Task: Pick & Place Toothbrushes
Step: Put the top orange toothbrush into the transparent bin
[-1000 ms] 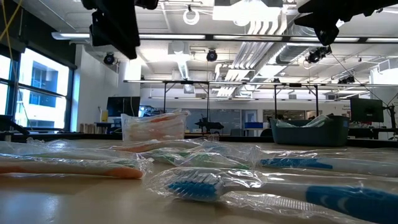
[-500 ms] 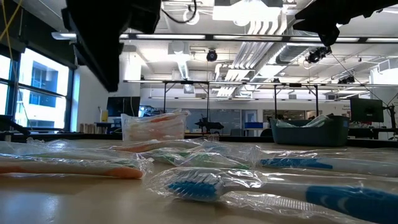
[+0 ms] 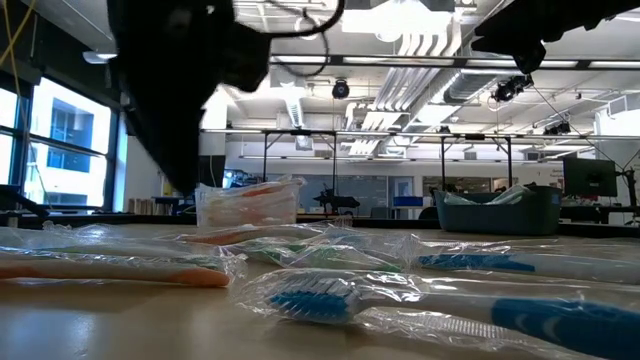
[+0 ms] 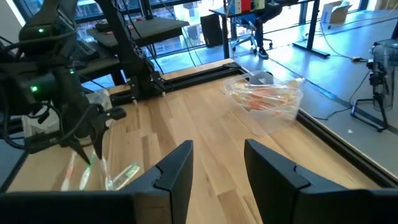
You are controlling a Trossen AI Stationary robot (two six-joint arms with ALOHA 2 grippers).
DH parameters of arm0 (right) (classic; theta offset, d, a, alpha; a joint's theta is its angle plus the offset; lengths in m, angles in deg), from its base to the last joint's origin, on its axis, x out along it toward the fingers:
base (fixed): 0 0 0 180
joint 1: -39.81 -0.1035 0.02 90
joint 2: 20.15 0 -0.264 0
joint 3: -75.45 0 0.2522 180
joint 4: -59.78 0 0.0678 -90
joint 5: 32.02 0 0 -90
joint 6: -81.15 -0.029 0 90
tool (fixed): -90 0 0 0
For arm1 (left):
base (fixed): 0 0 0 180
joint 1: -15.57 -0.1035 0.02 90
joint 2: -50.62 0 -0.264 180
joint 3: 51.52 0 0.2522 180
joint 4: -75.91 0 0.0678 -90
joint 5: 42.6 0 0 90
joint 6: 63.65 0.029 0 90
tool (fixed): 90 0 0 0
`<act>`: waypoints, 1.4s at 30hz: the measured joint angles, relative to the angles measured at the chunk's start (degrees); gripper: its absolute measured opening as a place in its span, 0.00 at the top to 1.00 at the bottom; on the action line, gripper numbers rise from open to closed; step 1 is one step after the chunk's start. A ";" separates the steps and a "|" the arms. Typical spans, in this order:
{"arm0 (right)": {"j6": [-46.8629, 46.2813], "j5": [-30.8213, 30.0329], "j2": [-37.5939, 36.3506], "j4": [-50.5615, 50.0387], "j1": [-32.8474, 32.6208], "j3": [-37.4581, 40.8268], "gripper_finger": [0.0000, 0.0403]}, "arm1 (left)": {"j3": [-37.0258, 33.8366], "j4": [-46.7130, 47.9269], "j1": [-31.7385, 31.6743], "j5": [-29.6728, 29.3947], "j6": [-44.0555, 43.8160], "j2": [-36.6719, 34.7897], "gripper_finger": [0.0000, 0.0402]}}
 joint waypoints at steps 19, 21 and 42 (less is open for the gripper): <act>0.38 -0.24 0.74 -1.47 0.00 0.00 0.66 | -0.22 -3.78 0.30 -1.98 -0.18 7.17 0.75; 0.38 -0.26 0.74 -1.68 -0.01 0.00 0.66 | 0.00 -5.47 0.30 -1.81 0.02 7.96 0.75; 0.26 -0.24 0.72 -1.67 -0.02 0.00 0.66 | -0.04 -5.71 0.27 -0.54 0.45 8.62 0.78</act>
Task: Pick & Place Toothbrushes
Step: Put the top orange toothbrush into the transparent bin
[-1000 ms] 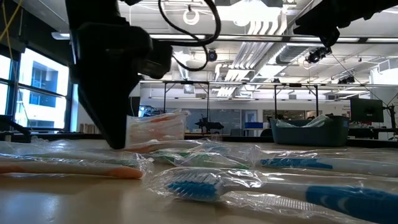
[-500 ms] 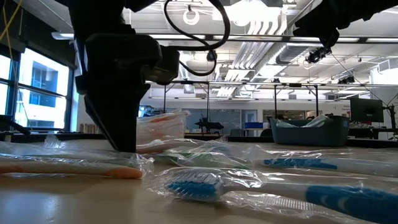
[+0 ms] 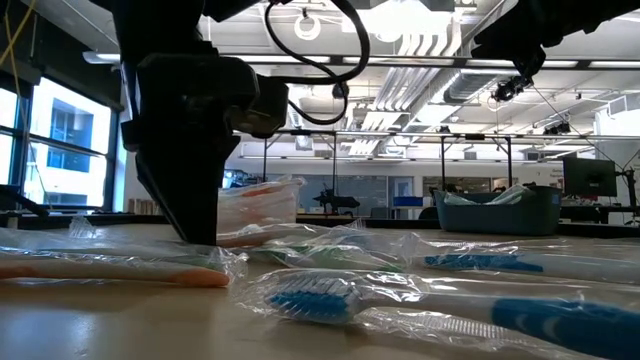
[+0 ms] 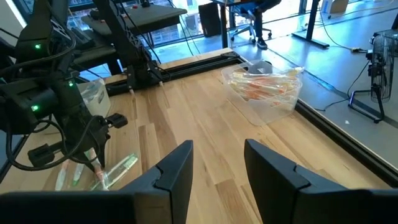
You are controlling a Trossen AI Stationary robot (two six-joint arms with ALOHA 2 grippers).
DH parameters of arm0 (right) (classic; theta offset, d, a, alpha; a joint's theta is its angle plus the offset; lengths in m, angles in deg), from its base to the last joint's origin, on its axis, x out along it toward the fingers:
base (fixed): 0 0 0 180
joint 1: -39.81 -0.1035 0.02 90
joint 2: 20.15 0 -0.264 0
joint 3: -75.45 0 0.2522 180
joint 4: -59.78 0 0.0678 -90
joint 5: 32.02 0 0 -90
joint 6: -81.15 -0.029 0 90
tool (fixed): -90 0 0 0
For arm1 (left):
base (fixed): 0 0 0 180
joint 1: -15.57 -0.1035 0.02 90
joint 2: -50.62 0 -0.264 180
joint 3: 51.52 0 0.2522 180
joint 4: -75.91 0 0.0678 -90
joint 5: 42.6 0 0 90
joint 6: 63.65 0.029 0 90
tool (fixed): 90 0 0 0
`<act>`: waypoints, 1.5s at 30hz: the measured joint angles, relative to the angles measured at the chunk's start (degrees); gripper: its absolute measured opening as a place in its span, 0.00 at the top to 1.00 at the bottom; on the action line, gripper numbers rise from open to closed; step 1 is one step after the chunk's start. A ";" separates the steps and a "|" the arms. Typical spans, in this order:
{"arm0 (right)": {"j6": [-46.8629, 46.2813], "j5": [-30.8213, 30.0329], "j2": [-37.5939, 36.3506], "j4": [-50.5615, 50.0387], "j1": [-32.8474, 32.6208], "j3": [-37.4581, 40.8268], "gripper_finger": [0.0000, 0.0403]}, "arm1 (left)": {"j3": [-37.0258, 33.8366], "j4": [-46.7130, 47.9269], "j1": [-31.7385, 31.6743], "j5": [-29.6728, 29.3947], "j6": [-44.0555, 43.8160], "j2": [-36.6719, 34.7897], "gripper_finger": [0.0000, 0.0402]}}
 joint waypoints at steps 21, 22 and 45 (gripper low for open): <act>6.09 1.67 0.22 0.02 0.00 0.00 0.66 | 14.17 25.36 -4.58 -5.66 4.18 -1.79 0.98; 6.44 1.65 0.22 0.02 0.02 0.00 0.66 | 15.23 27.97 -5.67 -7.21 5.37 -2.19 0.98; 9.17 -4.60 0.02 8.97 0.04 0.00 0.66 | 13.64 16.03 -42.30 -19.61 48.04 -13.63 0.98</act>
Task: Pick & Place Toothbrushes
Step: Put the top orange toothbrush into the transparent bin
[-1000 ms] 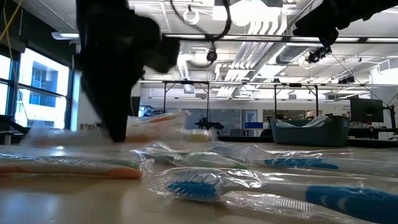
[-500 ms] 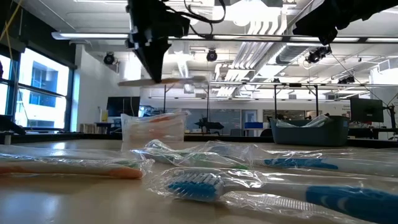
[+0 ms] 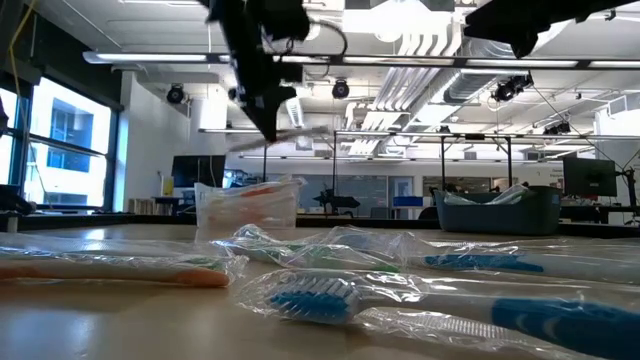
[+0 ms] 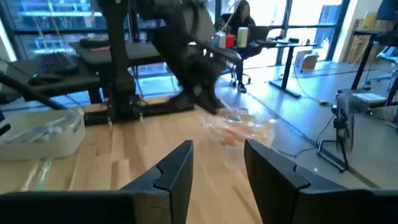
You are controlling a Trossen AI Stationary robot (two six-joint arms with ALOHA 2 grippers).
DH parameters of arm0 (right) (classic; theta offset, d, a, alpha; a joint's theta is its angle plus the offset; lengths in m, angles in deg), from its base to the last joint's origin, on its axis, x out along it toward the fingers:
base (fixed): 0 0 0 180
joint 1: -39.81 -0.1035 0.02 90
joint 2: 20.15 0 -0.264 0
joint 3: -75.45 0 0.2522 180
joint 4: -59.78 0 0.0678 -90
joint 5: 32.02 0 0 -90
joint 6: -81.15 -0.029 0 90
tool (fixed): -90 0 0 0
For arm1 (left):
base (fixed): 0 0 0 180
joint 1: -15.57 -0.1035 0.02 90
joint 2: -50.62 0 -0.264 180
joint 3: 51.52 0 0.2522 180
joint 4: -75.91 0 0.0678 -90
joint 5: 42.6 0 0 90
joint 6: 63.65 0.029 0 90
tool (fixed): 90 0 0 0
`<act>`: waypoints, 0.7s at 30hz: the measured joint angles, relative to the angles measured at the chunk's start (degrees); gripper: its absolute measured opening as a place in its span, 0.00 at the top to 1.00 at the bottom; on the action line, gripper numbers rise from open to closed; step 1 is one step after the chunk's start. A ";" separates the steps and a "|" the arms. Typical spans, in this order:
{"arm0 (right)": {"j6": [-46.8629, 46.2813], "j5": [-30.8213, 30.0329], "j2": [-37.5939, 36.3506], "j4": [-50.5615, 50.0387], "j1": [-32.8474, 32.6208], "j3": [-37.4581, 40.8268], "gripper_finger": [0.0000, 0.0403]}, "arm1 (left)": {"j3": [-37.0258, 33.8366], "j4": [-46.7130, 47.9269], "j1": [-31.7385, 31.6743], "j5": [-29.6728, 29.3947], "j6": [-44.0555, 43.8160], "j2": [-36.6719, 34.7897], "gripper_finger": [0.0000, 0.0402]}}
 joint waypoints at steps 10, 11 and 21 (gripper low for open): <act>0.02 -10.26 0.02 3.33 -0.02 -0.02 0.66 | -11.45 -18.24 -12.58 9.09 7.95 0.11 0.98; 0.02 -10.94 0.02 3.69 -0.02 -0.02 0.66 | -12.15 -18.95 -13.67 10.59 8.01 0.11 0.98; 0.46 -14.97 0.02 7.19 0.00 -0.02 0.66 | -15.74 -21.61 -18.49 15.01 8.99 0.11 0.98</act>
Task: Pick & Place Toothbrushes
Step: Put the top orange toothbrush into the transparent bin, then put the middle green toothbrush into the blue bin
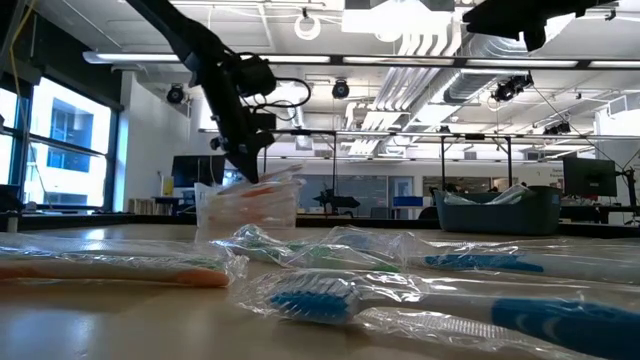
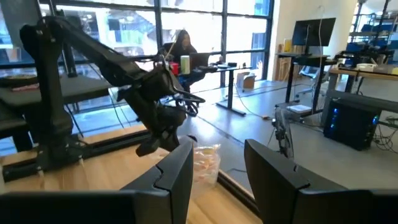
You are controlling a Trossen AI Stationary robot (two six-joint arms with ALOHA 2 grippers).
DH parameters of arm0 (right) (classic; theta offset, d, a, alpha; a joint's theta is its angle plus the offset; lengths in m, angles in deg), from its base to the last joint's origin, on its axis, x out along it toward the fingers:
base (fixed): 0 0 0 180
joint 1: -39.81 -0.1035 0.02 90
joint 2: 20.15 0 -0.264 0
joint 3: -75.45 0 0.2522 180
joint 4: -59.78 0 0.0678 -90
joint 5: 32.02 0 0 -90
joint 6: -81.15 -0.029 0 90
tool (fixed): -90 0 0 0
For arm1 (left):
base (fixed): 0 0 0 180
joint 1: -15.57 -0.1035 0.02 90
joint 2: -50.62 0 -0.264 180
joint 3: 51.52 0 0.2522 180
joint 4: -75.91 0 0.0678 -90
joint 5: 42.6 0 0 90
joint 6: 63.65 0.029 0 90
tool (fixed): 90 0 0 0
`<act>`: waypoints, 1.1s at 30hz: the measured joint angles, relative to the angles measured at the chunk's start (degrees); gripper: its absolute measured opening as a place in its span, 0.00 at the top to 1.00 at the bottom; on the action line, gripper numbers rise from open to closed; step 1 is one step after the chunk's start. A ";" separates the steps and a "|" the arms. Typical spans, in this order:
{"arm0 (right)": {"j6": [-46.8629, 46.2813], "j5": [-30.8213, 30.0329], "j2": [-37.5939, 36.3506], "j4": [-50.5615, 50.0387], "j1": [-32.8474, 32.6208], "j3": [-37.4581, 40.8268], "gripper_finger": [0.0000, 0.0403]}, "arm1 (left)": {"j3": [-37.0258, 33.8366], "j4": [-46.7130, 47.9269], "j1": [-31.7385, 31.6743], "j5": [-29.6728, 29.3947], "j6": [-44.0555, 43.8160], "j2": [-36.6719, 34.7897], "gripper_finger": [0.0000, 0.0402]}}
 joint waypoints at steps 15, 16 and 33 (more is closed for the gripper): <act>-0.02 0.03 0.02 0.67 -0.02 0.00 0.66 | 0.00 2.43 -0.26 0.97 -0.91 0.00 0.88; -0.02 0.03 0.00 0.67 -0.02 0.00 0.66 | 0.00 2.42 -0.30 0.96 -1.60 0.00 0.87; -0.02 0.21 0.00 0.61 -0.02 0.00 0.66 | 0.00 2.85 -0.30 2.93 -4.52 0.00 0.62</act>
